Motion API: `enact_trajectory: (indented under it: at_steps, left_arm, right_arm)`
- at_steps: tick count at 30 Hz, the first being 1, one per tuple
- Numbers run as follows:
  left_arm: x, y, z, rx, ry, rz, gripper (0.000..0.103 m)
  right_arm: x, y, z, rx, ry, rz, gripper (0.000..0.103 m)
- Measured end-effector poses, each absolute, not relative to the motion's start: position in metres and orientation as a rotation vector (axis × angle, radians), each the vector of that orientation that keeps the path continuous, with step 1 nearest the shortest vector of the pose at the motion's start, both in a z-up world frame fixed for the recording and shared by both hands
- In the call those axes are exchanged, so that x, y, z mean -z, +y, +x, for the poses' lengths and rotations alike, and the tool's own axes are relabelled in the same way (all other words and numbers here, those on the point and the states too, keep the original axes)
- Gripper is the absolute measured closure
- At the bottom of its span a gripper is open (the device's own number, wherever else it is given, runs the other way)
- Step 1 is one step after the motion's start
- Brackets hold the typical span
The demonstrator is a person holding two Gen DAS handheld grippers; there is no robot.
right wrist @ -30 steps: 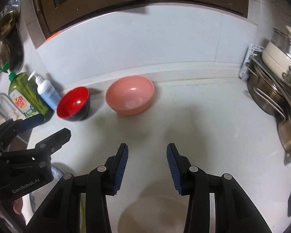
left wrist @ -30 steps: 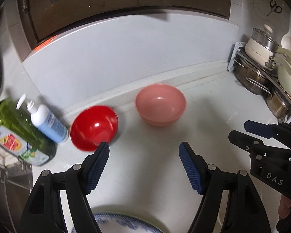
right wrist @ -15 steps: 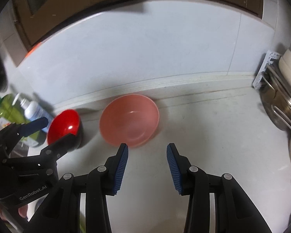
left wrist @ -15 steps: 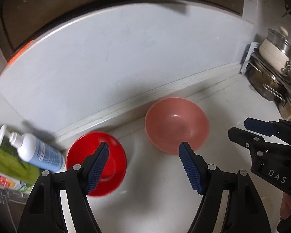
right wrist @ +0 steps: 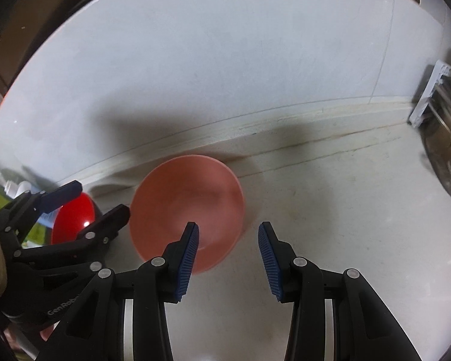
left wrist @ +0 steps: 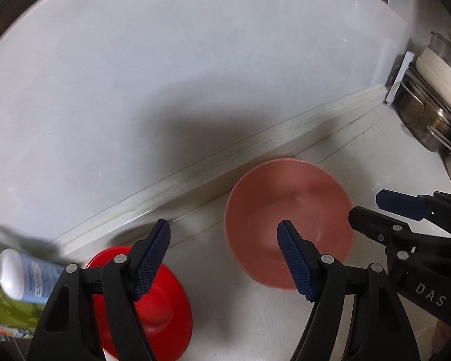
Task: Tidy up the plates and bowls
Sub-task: 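Move both grippers to the rim of the pink bowl, then close both grippers on the pink bowl rim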
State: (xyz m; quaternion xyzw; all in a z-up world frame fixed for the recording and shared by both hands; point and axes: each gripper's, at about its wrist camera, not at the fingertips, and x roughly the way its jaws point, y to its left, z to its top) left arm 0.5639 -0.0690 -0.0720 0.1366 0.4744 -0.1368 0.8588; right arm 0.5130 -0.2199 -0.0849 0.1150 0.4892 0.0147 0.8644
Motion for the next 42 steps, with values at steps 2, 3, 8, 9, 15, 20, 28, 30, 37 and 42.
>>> enact_trajectory:
  at_steps: [2, 3, 8, 9, 15, 20, 28, 30, 37, 42]
  left_arm:
    - [0.079, -0.071, 0.571, 0.288, 1.011, 0.29, 0.032]
    - [0.083, -0.072, 0.574, 0.288, 1.021, 0.293, 0.035]
    - [0.1, -0.072, 0.586, 0.286, 1.065, 0.307, 0.04]
    - [0.103, -0.072, 0.588, 0.284, 1.076, 0.304, 0.042]
    - [0.114, -0.07, 0.595, 0.283, 1.122, 0.276, 0.058]
    - [0.116, -0.066, 0.599, 0.278, 1.149, 0.24, 0.075]
    - [0.115, -0.068, 0.598, 0.274, 1.167, 0.211, 0.084]
    - [0.113, -0.068, 0.596, 0.275, 1.168, 0.2, 0.084]
    - [0.097, -0.068, 0.583, 0.255, 1.167, 0.164, 0.084]
    - [0.076, -0.069, 0.563, 0.265, 1.156, 0.134, 0.084]
  right_arm:
    - [0.091, -0.22, 0.518, -0.024, 1.036, 0.248, 0.06]
    - [0.093, -0.219, 0.52, -0.023, 1.04, 0.25, 0.06]
    - [0.104, -0.216, 0.53, -0.019, 1.059, 0.24, 0.061]
    - [0.106, -0.215, 0.532, -0.017, 1.062, 0.234, 0.061]
    - [0.114, -0.212, 0.54, -0.02, 1.081, 0.224, 0.064]
    - [0.117, -0.209, 0.544, -0.025, 1.104, 0.218, 0.075]
    - [0.117, -0.21, 0.546, -0.022, 1.11, 0.199, 0.089]
    - [0.116, -0.213, 0.544, -0.023, 1.11, 0.209, 0.089]
    - [0.104, -0.215, 0.535, -0.026, 1.082, 0.21, 0.089]
    - [0.089, -0.216, 0.516, -0.033, 1.06, 0.215, 0.089]
